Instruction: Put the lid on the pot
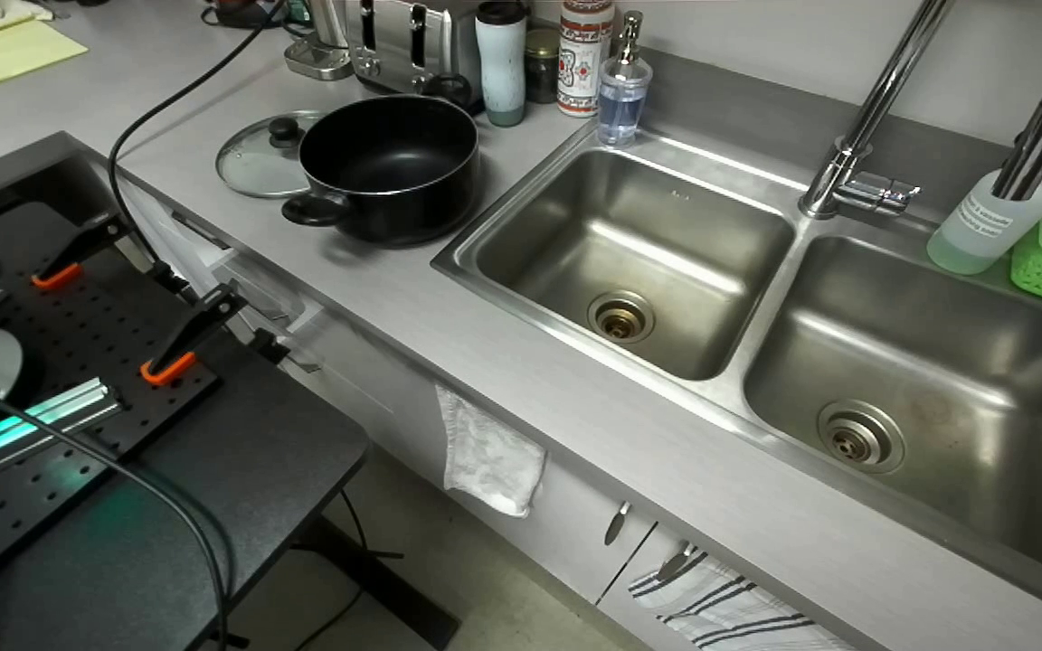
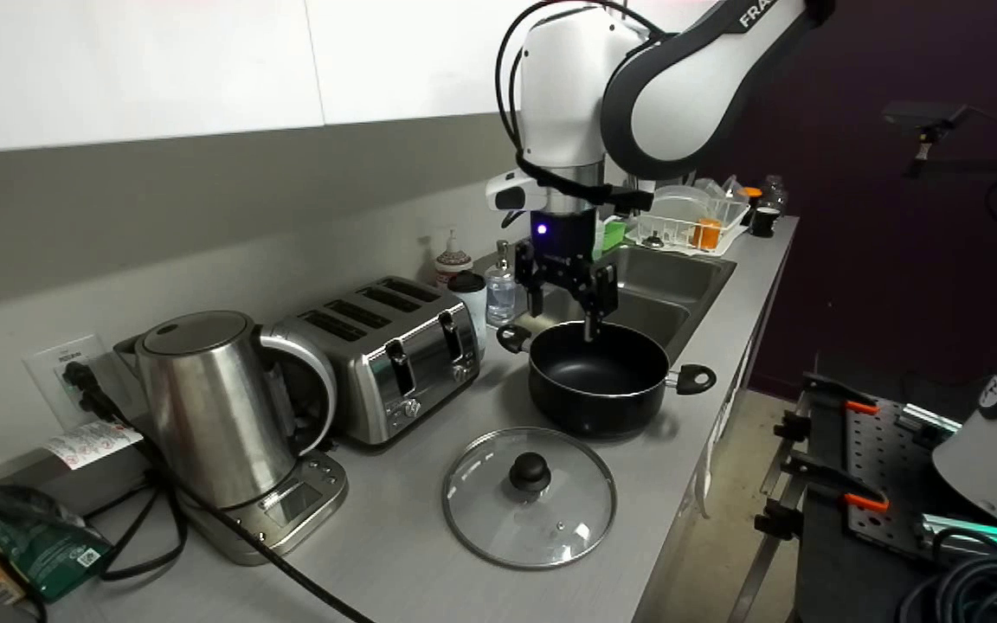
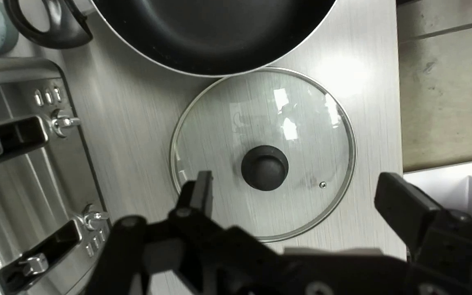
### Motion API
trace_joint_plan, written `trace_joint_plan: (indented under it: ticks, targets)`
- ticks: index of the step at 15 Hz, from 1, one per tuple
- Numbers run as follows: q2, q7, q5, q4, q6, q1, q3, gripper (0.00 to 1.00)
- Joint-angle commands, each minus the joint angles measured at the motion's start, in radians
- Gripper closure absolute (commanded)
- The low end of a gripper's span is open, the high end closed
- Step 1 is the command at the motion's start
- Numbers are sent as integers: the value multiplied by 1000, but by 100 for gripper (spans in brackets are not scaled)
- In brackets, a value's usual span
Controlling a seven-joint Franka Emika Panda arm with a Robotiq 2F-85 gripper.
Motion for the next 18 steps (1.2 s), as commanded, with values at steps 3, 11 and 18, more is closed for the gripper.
trace_joint_plan:
  ticks: [3,11,18]
  targets:
    - [148,-3,-49,120,16,-6,23,0]
    - [279,46,-212,175,93,34,16,0]
    - [367,22,-232,210,107,36,31,0]
